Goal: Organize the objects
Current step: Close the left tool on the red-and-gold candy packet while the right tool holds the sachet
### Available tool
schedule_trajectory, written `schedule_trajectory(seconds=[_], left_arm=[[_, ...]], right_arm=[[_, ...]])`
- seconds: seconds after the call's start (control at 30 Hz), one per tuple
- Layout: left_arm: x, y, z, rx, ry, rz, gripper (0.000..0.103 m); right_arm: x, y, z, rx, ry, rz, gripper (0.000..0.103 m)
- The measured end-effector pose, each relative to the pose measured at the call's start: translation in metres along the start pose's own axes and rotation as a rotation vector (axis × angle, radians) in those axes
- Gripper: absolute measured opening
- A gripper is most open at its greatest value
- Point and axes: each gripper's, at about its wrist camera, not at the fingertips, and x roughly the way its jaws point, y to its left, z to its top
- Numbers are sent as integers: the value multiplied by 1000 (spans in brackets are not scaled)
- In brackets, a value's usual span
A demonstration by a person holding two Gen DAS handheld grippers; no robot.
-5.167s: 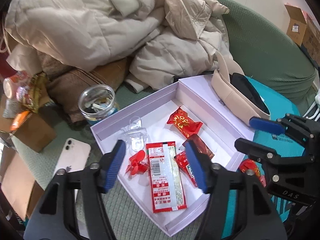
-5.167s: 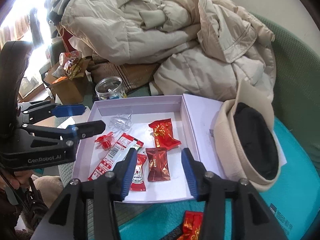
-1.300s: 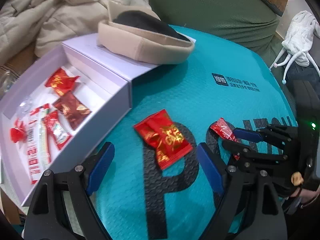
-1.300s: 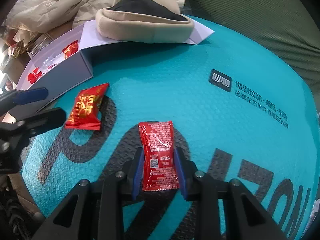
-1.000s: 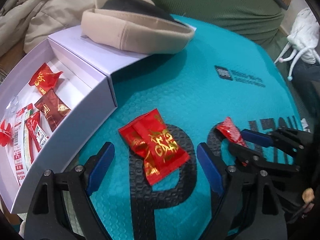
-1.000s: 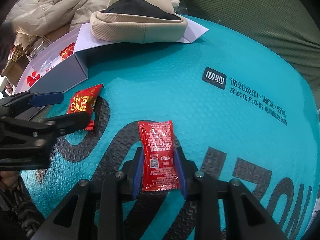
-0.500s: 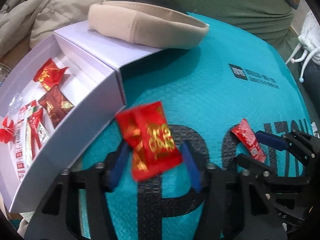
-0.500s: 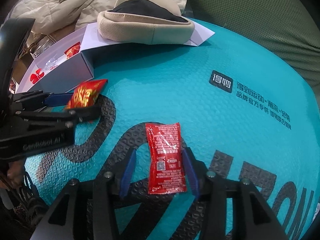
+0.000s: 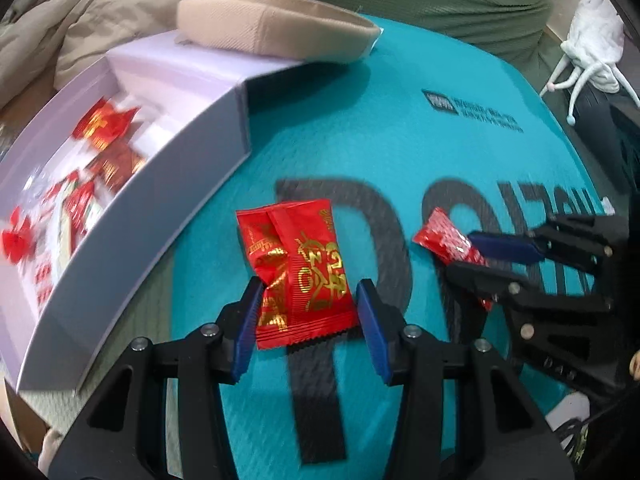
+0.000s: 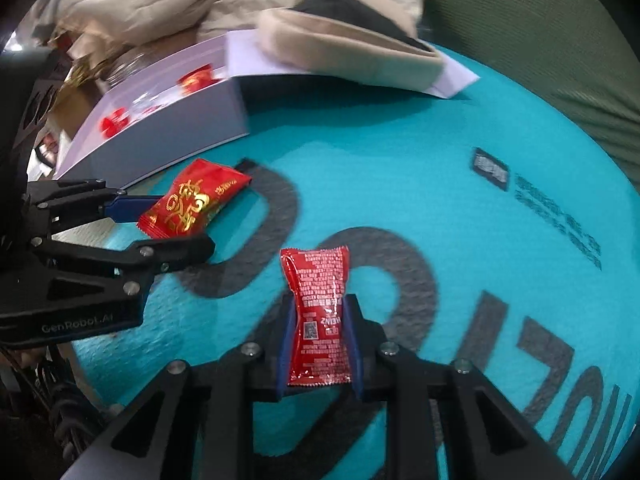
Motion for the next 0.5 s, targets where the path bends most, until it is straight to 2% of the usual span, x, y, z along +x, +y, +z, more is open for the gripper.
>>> schedule_trajectory(seconds=[0.23, 0.5], left_arm=[[-22, 19, -28, -68, 12, -48, 45], [-32, 26, -42, -68, 29, -56, 46]], right_arm=[[-3, 28, -5, -49, 18, 37, 24], [-6, 42, -16, -73, 41, 3, 28]])
